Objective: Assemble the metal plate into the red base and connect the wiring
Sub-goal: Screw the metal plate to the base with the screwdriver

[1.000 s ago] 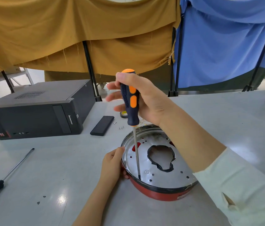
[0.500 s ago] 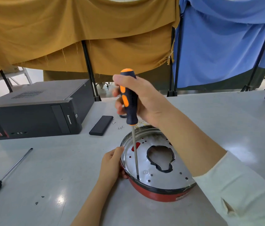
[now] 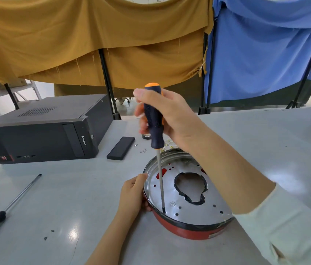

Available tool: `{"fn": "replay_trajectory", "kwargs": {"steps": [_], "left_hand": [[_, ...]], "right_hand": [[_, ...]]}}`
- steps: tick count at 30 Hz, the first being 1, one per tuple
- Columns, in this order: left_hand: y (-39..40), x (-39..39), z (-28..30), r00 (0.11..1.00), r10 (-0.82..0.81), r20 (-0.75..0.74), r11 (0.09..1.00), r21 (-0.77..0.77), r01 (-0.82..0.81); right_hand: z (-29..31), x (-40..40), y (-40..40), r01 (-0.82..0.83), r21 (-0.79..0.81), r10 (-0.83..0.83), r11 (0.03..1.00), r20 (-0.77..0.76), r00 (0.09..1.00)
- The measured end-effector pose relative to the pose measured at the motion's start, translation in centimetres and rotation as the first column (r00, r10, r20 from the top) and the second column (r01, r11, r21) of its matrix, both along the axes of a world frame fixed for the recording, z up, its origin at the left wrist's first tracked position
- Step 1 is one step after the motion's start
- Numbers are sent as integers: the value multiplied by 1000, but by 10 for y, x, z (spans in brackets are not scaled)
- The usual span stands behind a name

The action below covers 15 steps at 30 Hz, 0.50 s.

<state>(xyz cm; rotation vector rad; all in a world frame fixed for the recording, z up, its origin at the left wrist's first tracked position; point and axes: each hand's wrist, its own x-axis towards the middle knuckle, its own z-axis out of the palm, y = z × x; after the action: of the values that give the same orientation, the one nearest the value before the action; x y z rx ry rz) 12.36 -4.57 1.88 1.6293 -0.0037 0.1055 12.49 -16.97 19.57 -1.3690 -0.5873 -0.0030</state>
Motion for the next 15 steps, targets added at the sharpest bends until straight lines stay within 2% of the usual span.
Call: {"fn": "replay_trajectory", "kwargs": {"steps": [2, 3, 5, 7, 9, 11, 12, 13, 15], "left_hand": [[-1, -1, 1, 1000, -4, 2, 1000, 0, 4], [-1, -1, 2, 1000, -2, 5, 1000, 2, 2], [-1, -2, 2, 1000, 0, 4, 1000, 8, 0], [0, -2, 2, 1000, 0, -2, 1000, 8, 0], [-1, -2, 1, 1000, 1, -5, 1000, 0, -1], [-1, -2, 1, 1000, 3, -4, 1000, 0, -3], [-1, -2, 1, 1000, 2, -4, 1000, 1, -2], [-1, -2, 1, 1000, -1, -3, 1000, 2, 1], [0, -2, 1, 1000, -3, -1, 1000, 0, 3]], "right_hand": [[5, 3, -4, -260, 30, 261, 965, -51, 964], [6, 3, -3, -333, 65, 337, 941, -59, 940], [7, 4, -1, -359, 96, 366, 929, -84, 927], [2, 4, 2, -221, 122, 230, 968, -74, 970], [-6, 3, 7, 99, 146, -102, 984, 12, 995], [-13, -1, 11, 424, 142, -441, 895, 130, 888], [-13, -1, 10, 471, 135, -488, 872, 158, 858], [-12, -1, 9, 448, 118, -462, 886, 160, 872], [-4, 0, 3, 191, 24, -193, 981, 122, 974]]}}
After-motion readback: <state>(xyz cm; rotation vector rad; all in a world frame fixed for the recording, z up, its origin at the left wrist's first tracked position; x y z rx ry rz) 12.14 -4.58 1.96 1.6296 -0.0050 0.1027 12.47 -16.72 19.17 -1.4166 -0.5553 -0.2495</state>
